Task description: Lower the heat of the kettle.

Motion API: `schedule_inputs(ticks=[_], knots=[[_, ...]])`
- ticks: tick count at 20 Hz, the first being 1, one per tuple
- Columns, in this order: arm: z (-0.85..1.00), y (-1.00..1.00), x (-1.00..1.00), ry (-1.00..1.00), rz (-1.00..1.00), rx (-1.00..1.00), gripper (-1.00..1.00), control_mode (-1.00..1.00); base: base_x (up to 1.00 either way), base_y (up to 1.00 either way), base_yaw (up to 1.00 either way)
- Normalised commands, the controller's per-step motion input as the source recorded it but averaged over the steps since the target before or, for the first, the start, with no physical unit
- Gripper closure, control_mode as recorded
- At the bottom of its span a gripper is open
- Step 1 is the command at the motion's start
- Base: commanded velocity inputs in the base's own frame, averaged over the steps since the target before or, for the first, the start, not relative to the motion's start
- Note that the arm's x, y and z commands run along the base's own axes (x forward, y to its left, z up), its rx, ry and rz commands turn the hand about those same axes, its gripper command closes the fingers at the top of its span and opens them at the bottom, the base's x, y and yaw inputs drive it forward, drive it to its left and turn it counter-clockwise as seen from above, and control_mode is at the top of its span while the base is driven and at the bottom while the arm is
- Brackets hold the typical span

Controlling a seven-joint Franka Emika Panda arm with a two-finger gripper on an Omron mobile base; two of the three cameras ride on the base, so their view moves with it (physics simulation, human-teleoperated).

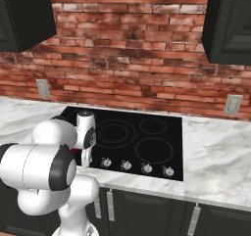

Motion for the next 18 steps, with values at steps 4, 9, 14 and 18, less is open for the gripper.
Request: schedule_inputs(ticks=[4, 9, 14, 18], knots=[[-0.07, 0.00, 0.00, 0.08, -0.40, 0.01, 1.00, -1.00, 0.00, 0.00, 0.00], [-0.05, 0.00, 0.00, 0.08, -0.39, 0.01, 1.00, -1.00, 0.00, 0.00, 0.00], [-0.10, 0.00, -0.02, 0.04, -0.39, 0.01, 1.00, -1.00, 0.00, 0.00, 0.00], [-0.13, 0.00, -0.10, 0.02, -0.37, 0.00, 1.00, -1.00, 0.00, 0.00, 0.00]])
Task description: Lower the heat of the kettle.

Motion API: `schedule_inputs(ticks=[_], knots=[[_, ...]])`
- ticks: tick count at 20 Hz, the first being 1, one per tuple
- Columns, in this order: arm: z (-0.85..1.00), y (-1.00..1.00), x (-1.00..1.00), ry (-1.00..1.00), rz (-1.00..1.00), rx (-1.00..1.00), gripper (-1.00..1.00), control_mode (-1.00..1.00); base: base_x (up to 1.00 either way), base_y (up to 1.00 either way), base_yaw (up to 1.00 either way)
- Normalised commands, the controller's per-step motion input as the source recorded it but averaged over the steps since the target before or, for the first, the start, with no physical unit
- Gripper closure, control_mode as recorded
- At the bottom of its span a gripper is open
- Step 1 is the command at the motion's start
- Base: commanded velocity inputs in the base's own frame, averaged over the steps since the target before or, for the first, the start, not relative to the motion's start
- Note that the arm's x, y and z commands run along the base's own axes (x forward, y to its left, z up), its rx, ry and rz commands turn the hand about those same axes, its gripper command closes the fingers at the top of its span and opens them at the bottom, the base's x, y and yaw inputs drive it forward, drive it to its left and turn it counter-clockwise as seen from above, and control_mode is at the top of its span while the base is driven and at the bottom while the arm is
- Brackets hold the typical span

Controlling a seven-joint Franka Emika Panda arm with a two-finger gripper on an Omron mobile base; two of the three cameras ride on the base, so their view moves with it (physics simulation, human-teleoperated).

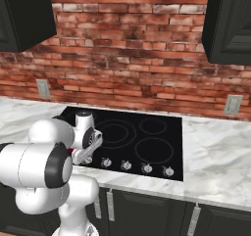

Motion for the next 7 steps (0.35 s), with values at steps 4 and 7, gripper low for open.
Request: schedule_inputs(ticks=[4, 7], knots=[[-0.10, 0.00, -0.09, 0.02, -0.37, 0.00, 1.00, -1.00, 0.00, 0.00, 0.00], [-0.07, 0.00, -0.07, 0.02, -0.37, 0.00, 1.00, -1.00, 0.00, 0.00, 0.00]])
